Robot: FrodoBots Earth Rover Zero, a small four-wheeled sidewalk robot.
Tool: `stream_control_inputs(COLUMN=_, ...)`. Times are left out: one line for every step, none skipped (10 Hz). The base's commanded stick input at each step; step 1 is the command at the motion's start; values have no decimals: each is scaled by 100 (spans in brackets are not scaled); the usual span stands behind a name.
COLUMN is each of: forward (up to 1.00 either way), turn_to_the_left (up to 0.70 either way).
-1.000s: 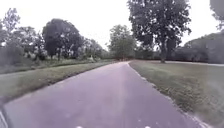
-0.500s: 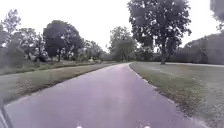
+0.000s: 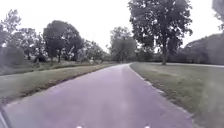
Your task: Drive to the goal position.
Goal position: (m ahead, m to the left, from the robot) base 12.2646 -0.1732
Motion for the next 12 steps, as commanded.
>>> stream_control_inputs(forward=70, turn_to_the_left=0)
stream_control_inputs(forward=70, turn_to_the_left=0)
stream_control_inputs(forward=70, turn_to_the_left=0)
stream_control_inputs(forward=70, turn_to_the_left=0)
stream_control_inputs(forward=70, turn_to_the_left=0)
stream_control_inputs(forward=70, turn_to_the_left=0)
stream_control_inputs(forward=70, turn_to_the_left=-2)
stream_control_inputs(forward=70, turn_to_the_left=-8)
stream_control_inputs(forward=70, turn_to_the_left=-6)
stream_control_inputs(forward=70, turn_to_the_left=-4)
stream_control_inputs(forward=70, turn_to_the_left=-2)
stream_control_inputs(forward=70, turn_to_the_left=0)
